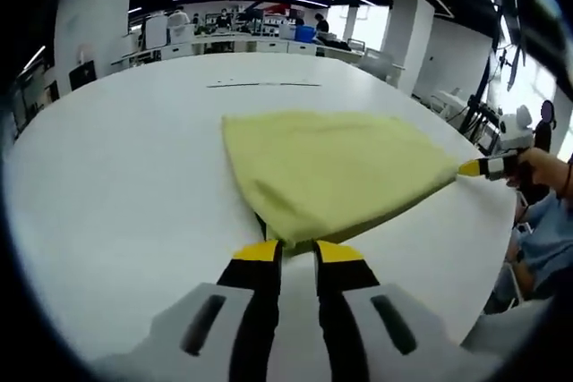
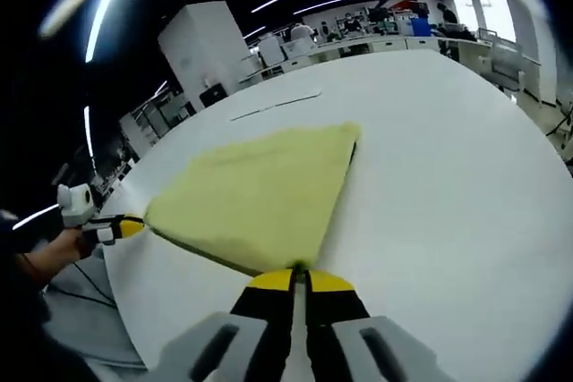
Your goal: Fold the garment on the visible template until the final outline fits inside the template.
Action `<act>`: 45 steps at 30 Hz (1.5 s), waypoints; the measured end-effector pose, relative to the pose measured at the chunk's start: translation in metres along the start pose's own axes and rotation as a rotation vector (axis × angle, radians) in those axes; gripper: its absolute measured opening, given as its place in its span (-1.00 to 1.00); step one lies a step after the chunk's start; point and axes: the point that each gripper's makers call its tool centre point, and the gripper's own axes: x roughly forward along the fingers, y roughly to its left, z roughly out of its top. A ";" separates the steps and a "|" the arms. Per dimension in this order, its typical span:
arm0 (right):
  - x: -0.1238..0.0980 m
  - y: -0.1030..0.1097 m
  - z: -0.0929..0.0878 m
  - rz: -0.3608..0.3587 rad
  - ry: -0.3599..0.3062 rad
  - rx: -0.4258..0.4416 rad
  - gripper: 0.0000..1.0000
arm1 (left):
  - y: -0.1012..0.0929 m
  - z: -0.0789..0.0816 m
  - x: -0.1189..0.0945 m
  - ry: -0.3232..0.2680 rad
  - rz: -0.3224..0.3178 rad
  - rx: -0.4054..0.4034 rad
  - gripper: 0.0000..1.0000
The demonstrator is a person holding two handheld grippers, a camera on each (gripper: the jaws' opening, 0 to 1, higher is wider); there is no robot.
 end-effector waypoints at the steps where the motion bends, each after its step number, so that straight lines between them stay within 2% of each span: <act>1: 0.000 0.001 0.000 0.002 -0.001 0.003 -1.00 | 0.001 0.000 0.000 -0.001 0.001 -0.004 -0.81; 10: 0.000 0.000 0.002 0.002 -0.007 -0.004 -1.00 | 0.007 0.001 0.004 -0.009 0.011 -0.051 -0.97; 17: -0.003 -0.001 0.005 -0.006 -0.010 -0.024 -1.00 | 0.008 0.001 0.003 -0.010 -0.006 -0.065 -1.00; 24: -0.007 -0.006 0.009 -0.024 -0.017 -0.035 -1.00 | 0.016 0.001 -0.004 0.013 -0.003 0.033 -1.00; 30: -0.013 -0.007 0.013 -0.037 -0.011 -0.080 -1.00 | 0.029 0.003 -0.007 0.031 0.019 0.135 -1.00; 35: -0.018 -0.005 0.013 -0.051 -0.001 -0.124 -1.00 | 0.032 0.004 -0.004 0.040 0.028 0.160 -1.00; 40: -0.020 -0.005 0.008 -0.049 0.004 -0.124 -1.00 | 0.028 -0.001 -0.004 0.064 0.030 0.221 -1.00; 45: -0.021 -0.004 0.004 -0.049 0.013 -0.134 -1.00 | 0.029 -0.005 -0.006 0.067 0.020 0.208 -1.00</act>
